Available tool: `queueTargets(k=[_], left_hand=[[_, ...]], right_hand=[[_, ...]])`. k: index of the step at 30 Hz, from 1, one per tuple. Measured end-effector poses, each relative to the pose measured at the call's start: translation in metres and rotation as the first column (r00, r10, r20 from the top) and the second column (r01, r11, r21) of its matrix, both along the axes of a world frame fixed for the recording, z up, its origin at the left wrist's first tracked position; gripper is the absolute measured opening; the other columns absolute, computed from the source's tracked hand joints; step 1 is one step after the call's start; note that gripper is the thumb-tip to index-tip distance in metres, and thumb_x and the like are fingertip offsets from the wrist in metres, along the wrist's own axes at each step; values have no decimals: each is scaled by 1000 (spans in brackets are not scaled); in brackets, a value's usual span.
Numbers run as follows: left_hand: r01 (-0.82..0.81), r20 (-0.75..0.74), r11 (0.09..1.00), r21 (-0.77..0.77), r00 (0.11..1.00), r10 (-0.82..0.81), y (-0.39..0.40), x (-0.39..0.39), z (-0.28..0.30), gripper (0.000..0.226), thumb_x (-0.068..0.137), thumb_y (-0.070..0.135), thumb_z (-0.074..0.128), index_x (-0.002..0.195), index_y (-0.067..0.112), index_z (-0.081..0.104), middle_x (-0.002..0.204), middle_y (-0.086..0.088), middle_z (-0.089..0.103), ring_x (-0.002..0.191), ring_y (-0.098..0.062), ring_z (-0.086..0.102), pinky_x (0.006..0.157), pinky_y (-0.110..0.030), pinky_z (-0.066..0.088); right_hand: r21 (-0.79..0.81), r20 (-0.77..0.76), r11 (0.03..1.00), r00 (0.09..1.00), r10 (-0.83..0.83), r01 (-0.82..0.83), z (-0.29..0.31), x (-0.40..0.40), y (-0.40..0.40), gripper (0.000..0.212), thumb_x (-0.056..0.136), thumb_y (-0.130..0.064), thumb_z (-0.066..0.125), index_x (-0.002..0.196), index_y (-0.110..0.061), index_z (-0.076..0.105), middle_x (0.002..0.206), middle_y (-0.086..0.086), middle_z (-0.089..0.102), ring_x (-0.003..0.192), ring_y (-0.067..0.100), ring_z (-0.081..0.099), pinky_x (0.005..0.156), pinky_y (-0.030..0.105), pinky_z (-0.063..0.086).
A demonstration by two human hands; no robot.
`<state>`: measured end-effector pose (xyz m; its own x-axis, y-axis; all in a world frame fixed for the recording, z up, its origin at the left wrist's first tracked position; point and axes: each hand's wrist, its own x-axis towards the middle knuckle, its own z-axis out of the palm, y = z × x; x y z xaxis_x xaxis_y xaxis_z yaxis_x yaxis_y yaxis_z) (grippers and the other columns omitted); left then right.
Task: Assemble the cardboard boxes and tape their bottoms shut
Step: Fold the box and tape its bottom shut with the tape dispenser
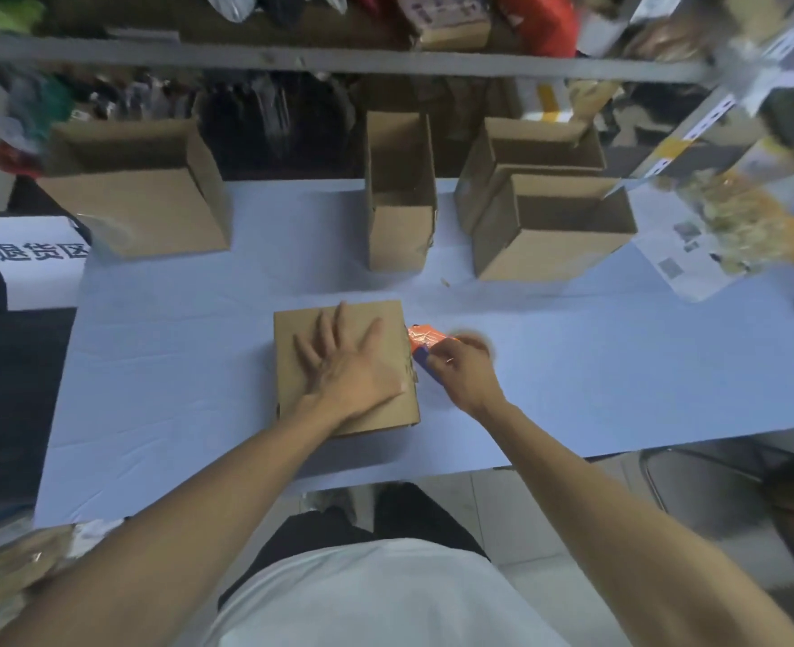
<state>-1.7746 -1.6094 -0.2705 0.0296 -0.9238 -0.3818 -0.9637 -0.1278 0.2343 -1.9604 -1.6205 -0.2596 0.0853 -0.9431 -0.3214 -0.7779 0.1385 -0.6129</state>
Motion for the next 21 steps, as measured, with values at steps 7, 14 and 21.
queueTargets(k=[7,14,21], left_hand=[[185,25,982,25,982,-185,-29,10,13,108,50,84,58,143,51,14,155,-14,8,145,-34,0,106,-70,0],[165,-51,984,61,985,-162,-44,58,27,63,82,66,54,137,42,35,120,-12,35,104,-36,47,95,-46,40],[-46,-487,998,-41,873,20,-22,82,18,30,83,19,71,111,14,63,120,-4,50,114,-20,49,101,-30,38]], right_hand=[[131,252,985,964,80,-116,-1,15,2,17,89,-30,66,103,-23,60,95,-10,66,86,1,59,73,25,45],[70,265,968,940,214,-240,9,27,-25,21,89,-10,54,101,-11,71,95,0,69,93,16,60,83,29,43],[7,64,949,948,313,-314,7,70,-48,13,85,-11,61,93,-15,70,94,5,68,89,23,60,77,35,46]])
